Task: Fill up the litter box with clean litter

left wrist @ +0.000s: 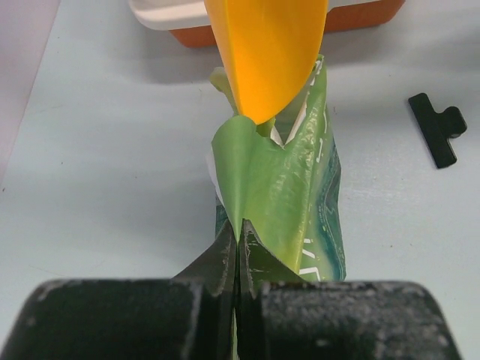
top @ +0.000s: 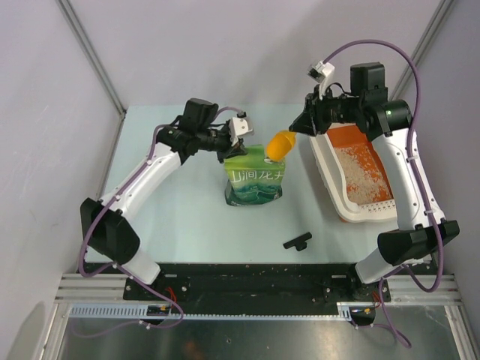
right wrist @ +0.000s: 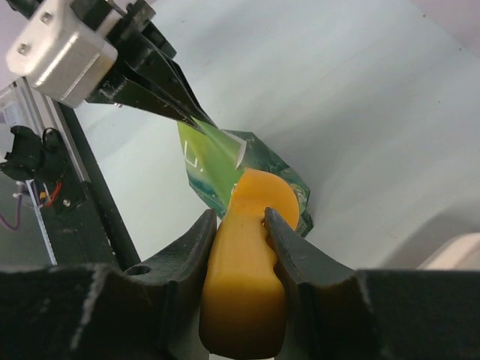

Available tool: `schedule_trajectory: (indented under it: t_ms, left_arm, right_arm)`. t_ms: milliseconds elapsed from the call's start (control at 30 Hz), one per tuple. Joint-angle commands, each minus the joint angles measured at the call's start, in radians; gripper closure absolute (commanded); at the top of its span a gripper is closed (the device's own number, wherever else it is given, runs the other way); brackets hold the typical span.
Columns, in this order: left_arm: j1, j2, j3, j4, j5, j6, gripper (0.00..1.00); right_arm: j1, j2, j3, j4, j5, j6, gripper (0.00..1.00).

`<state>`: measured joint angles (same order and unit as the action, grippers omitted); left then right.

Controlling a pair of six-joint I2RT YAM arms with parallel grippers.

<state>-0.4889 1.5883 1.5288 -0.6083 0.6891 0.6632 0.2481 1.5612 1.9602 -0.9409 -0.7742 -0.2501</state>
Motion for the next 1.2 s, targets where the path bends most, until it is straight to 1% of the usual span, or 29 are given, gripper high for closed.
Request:
schedule_trajectory:
  t_ms: [0,200,400,533,600,667,700,767,800,867,1000,1067,1100,1133,1167]
  left_arm:
    - [-0.010,-0.065,0.016,-0.031,0.082,-0.017,1.00]
    - [-0.011,-0.076,0.031,-0.031,0.076,-0.046,1.00]
    - [-0.011,-0.059,0.054,-0.030,0.073,-0.076,1.00]
    - [-0.014,-0.062,0.077,-0.028,0.081,-0.093,1.00]
    - [-0.019,-0.067,0.082,-0.028,0.093,-0.096,1.00]
    - [-0.023,-0.077,0.082,-0.028,0.108,-0.102,1.00]
    - [-0.031,-0.080,0.079,-0.030,0.113,-0.100,1.00]
    - [-0.040,-0.090,0.068,-0.030,0.113,-0.099,1.00]
    - [-0.045,-0.093,0.067,-0.027,0.109,-0.097,1.00]
    - [-0.045,-0.091,0.063,-0.027,0.109,-0.093,1.00]
    - [-0.046,-0.091,0.067,-0.019,0.105,-0.088,1.00]
    - [-0.046,-0.094,0.064,-0.016,0.104,-0.089,1.00]
    - [-0.046,-0.094,0.059,-0.012,0.105,-0.089,1.00]
    - [-0.048,-0.096,0.056,-0.007,0.104,-0.091,1.00]
    - [-0.048,-0.096,0.054,-0.002,0.105,-0.097,1.00]
  right_arm:
    - [0.020,-0.032,0.008,-0.053,0.073,-0.084,1.00]
    - [0.034,-0.032,0.016,-0.071,0.115,-0.126,1.00]
    - [0.045,-0.004,0.081,-0.171,0.069,-0.202,1.00]
    - [0.092,0.014,0.088,-0.237,0.125,-0.277,1.00]
    - [0.117,0.011,0.057,-0.223,0.147,-0.269,1.00]
    - [0.143,0.017,0.040,-0.193,0.199,-0.244,1.00]
    - [0.152,0.020,0.019,-0.174,0.229,-0.195,1.00]
    - [0.174,0.033,0.014,-0.144,0.318,-0.163,1.00]
    - [0.196,0.046,0.017,-0.130,0.396,-0.123,1.00]
    - [0.210,0.054,0.023,-0.099,0.417,-0.098,1.00]
    - [0.214,0.060,0.032,-0.036,0.453,0.018,1.00]
    - [0.214,0.056,0.014,0.019,0.515,0.141,1.00]
    - [0.215,0.050,-0.003,0.039,0.562,0.182,0.94]
    - [0.206,0.037,-0.030,0.054,0.544,0.233,1.00]
    - [0.206,0.037,-0.038,0.066,0.532,0.245,1.00]
